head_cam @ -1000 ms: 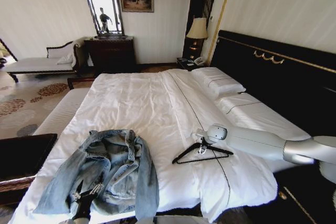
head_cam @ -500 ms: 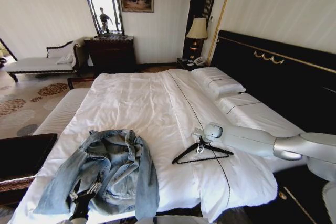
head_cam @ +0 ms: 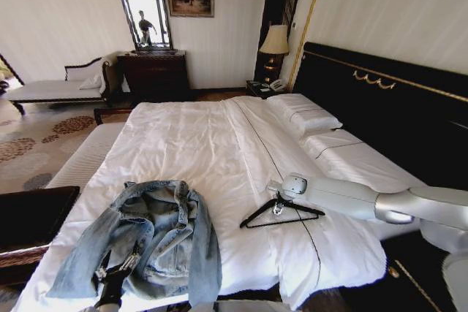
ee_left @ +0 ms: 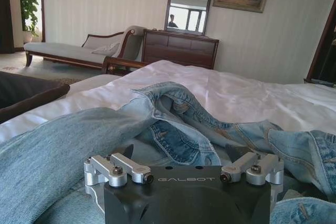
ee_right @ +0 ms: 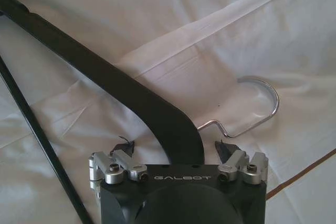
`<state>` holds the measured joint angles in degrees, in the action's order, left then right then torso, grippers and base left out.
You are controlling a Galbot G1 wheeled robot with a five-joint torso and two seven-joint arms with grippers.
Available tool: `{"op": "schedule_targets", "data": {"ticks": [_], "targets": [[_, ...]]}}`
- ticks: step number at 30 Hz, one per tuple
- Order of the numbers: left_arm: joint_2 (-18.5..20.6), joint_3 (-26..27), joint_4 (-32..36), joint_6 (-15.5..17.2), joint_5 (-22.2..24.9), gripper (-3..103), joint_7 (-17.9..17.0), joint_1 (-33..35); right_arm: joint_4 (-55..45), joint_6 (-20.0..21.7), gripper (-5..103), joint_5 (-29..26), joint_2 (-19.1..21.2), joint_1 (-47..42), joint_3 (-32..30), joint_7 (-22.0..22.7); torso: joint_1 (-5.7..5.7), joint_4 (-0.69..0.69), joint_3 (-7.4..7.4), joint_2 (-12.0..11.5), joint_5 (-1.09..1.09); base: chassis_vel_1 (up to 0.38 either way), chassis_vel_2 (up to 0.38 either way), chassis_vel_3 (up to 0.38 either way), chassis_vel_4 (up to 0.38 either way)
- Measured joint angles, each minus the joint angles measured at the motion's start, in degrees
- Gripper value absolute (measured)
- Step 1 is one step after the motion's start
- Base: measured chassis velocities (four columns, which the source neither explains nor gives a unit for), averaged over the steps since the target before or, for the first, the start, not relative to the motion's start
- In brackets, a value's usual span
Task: Pick up the clothes from the bed and hang them on the clothes hanger.
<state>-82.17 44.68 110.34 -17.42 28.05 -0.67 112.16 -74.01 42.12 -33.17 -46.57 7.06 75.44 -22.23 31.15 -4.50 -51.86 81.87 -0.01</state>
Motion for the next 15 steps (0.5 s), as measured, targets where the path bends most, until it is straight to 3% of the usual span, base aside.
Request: {"op": "schedule_targets", "data": {"ticks": [1, 3, 5, 9, 12, 15], "targets": [[0.0, 0.0, 0.0, 0.0, 0.0, 100, 0.0, 0.0, 0.0, 0.0, 89, 0.0, 0.0, 0.0, 0.0, 0.0, 0.0, 0.0, 0.0, 0.0, 0.0, 0.0, 0.0, 0.0, 0.0], [-0.04, 0.12, -0.13, -0.05, 0.12, 100, 0.0, 0.0, 0.88, 0.0, 77, 0.29, -0.49, 0.06, 0.32, -0.18, 0.0, 0.0, 0.0, 0.0, 0.01, 0.0, 0.0, 0.0, 0.0], [-0.05, 0.2, -0.15, -0.07, 0.2, 100, 0.0, 0.0, 1.19, 0.0, 77, 0.44, -0.64, 0.07, 0.39, -0.28, 0.0, 0.0, 0.0, 0.0, 0.0, 0.0, 0.0, 0.0, 0.0], [-0.03, 0.49, -0.34, -0.1, 0.41, 99, 0.0, -0.15, 1.98, 0.0, 56, 0.86, -1.13, 0.11, 0.54, -0.51, 0.0, 0.0, 0.0, 0.0, 0.0, 0.0, 0.0, 0.0, 0.0], [-0.02, 0.52, -0.34, -0.1, 0.46, 100, 0.0, -0.22, 2.07, 0.0, 50, 0.9, -1.18, 0.11, 0.54, -0.56, 0.0, 0.0, 0.0, 0.0, 0.0, 0.0, 0.0, 0.0, 0.0], [-0.03, 0.52, -0.41, -0.11, 0.47, 98, 0.0, -0.33, 2.1, -0.02, 37, 1.16, -1.26, 0.11, 0.63, -0.27, 0.0, 0.0, 0.0, 0.0, 0.01, 0.0, 0.0, 0.0, 0.0]]}}
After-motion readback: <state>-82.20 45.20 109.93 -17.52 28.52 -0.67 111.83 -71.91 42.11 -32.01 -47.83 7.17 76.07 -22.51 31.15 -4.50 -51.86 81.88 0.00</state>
